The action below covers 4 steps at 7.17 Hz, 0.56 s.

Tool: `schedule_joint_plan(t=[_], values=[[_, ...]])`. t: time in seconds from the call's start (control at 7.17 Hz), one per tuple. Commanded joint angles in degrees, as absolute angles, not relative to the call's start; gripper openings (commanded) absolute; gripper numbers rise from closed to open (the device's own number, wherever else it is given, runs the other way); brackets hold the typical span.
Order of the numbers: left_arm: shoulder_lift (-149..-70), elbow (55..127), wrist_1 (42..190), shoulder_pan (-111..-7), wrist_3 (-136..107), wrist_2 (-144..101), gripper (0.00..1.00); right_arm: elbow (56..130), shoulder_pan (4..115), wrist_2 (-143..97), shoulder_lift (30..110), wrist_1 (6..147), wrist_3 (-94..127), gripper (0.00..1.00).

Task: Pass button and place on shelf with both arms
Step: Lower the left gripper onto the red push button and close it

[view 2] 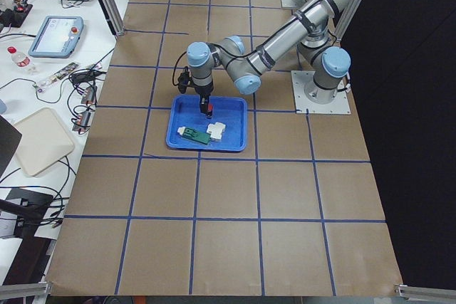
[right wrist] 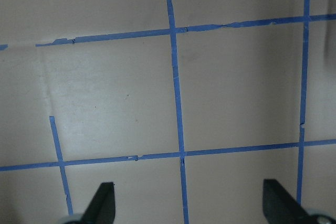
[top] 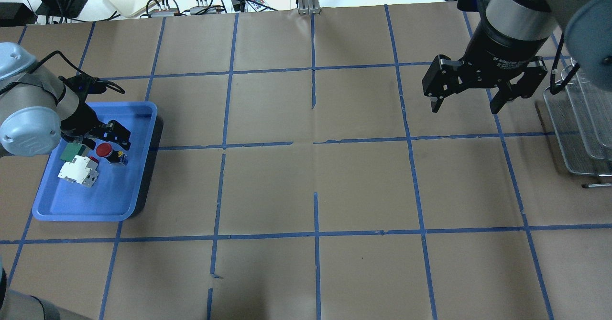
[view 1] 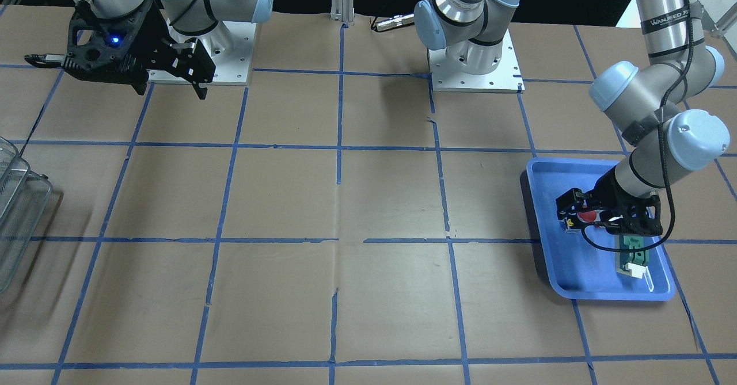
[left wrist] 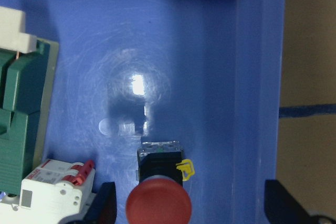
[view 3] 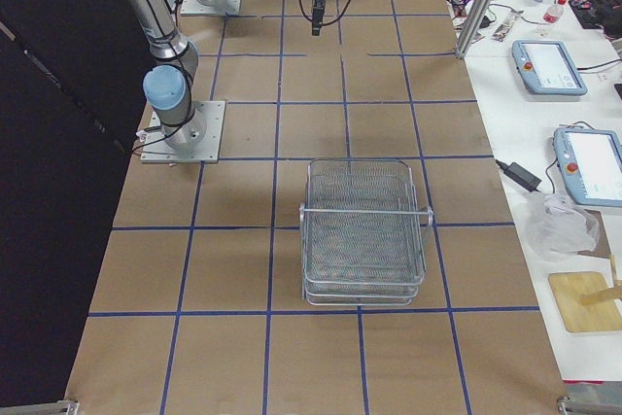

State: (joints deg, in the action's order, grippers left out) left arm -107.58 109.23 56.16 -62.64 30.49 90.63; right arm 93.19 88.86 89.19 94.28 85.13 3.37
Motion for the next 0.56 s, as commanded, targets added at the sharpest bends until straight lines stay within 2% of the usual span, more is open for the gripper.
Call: schedule_joint_plan(t=[0.0,0.14,0.28,0.42], values=[[-107.49,109.25,56.08,-62.49,30.76,90.88,0.85,93.25,88.86,89.30,94.22,85.17,2.99,1.00],[-107.40,109.51,56.07,-62.49,30.67,90.88,0.55,93.25,88.94,89.30,94.22,85.08,3.34,1.00],[-107.23,109.25,56.07,-62.40,30.59,90.97,0.16,93.25,88.86,89.21,94.22,85.17,3.08,1.00],[-107.14,109.34,56.07,-62.40,30.59,90.97,0.00,93.25,88.86,89.21,94.13,85.25,3.16,1.00]])
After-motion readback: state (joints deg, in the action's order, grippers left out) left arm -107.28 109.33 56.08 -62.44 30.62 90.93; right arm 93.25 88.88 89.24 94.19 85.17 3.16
